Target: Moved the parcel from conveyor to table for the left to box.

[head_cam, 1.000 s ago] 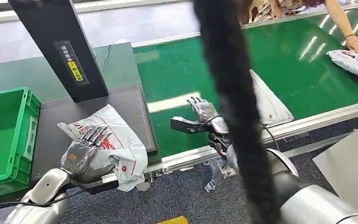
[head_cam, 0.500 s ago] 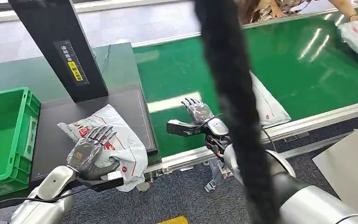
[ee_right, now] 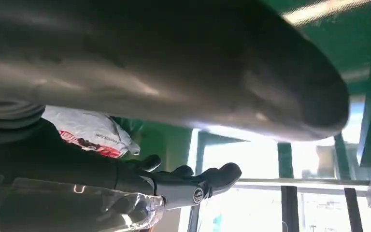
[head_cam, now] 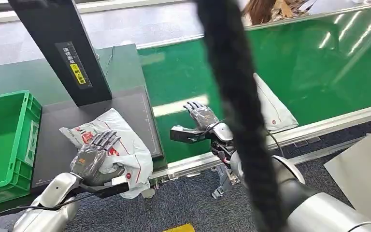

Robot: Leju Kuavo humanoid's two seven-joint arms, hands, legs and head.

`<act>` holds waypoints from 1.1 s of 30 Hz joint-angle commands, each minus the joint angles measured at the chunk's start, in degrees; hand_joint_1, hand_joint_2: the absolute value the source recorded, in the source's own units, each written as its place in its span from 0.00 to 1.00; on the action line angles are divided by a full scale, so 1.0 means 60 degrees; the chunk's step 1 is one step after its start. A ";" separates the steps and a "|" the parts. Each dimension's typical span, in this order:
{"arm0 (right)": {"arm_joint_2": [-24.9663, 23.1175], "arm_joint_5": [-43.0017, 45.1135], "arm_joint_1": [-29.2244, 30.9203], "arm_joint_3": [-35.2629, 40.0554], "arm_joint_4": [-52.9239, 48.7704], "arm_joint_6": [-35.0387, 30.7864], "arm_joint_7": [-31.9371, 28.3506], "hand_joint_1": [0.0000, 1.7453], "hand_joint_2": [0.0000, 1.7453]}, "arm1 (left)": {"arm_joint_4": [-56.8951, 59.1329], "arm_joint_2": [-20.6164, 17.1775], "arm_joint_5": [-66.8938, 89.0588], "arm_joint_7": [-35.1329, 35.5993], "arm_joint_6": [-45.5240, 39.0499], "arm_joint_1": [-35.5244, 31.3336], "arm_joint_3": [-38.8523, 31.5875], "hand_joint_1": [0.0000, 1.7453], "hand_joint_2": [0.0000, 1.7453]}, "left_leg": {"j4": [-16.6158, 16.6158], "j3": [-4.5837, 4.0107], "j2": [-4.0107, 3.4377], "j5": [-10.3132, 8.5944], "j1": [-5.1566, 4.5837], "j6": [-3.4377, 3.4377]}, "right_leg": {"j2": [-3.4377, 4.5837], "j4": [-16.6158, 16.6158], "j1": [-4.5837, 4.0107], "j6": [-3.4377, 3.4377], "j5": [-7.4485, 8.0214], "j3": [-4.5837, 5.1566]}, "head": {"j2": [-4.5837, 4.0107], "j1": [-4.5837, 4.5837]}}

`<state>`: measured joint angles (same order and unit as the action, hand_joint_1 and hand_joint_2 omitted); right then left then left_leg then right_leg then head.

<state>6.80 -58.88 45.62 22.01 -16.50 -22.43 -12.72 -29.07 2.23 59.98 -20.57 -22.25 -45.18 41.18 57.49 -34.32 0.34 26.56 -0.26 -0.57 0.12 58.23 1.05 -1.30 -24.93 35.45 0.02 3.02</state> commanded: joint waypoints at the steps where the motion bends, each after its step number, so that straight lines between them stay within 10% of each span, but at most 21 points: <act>1: -0.0125 -0.0007 0.0227 -0.0011 0.0273 -0.0039 -0.0181 0.00 0.00 | 0.0677 0.0180 -0.0276 -0.0132 0.0377 -0.0287 -0.0037 0.00 1.00 | 0.0000 0.0003 -0.0007 0.0001 0.0005 0.0012 | 0.0002 -0.0003 -0.0006 0.0012 0.0002 -0.0004 | 0.0000 0.0000; 33: -0.0113 -0.0160 0.0162 -0.0332 0.0298 -0.0109 -0.0521 0.00 0.00 | 0.1073 0.0426 -0.2980 -0.1832 0.0054 0.0083 -0.1270 0.00 1.00 | -0.0005 0.0011 -0.0013 0.0001 0.0004 0.0015 | 0.0006 -0.0008 -0.0006 0.0015 0.0003 -0.0009 | 0.0000 0.0000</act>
<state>6.51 -59.87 45.33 20.98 -16.50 -22.95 -15.50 -26.71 4.17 42.45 -31.78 -22.84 -43.63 34.27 57.49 -34.32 0.34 26.56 -0.26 -0.57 0.12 58.22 1.05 -1.30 -24.93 35.45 0.02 3.02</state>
